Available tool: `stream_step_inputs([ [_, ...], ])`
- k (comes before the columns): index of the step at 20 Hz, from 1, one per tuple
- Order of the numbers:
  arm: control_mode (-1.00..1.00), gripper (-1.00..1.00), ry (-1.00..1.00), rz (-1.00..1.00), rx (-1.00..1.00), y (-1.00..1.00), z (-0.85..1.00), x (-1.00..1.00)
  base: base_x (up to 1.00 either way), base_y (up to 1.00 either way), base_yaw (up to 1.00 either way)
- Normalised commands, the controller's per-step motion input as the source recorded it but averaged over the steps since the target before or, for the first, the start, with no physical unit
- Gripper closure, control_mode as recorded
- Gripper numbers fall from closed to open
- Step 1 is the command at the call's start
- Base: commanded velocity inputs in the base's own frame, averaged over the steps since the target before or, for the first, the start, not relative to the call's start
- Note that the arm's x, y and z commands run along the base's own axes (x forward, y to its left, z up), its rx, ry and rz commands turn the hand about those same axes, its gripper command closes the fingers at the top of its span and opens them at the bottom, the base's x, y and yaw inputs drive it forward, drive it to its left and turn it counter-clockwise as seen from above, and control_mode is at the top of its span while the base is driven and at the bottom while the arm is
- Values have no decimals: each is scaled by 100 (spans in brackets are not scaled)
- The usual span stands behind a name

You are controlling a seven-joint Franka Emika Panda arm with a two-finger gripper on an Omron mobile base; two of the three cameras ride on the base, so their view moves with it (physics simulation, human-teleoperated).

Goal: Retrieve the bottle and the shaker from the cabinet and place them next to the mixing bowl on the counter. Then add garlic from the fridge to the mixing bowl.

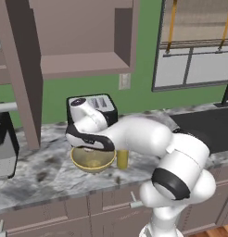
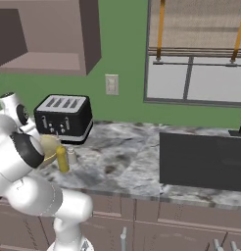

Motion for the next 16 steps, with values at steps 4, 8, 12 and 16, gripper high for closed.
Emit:
stream_step_inputs([
  [4, -100, 100, -1, -3, 0, -16, -6, -8, 0, 0, 0],
  [8, -100, 100, 0, -6, 0, -21, -12, 0, 0, 0, 0],
  [12, -100, 100, 0, -7, 0, -4, -26, 0, 0, 0, 0],
  [16, -100, 100, 0, -4, 0, 0, -14, 0, 0, 0, 0],
])
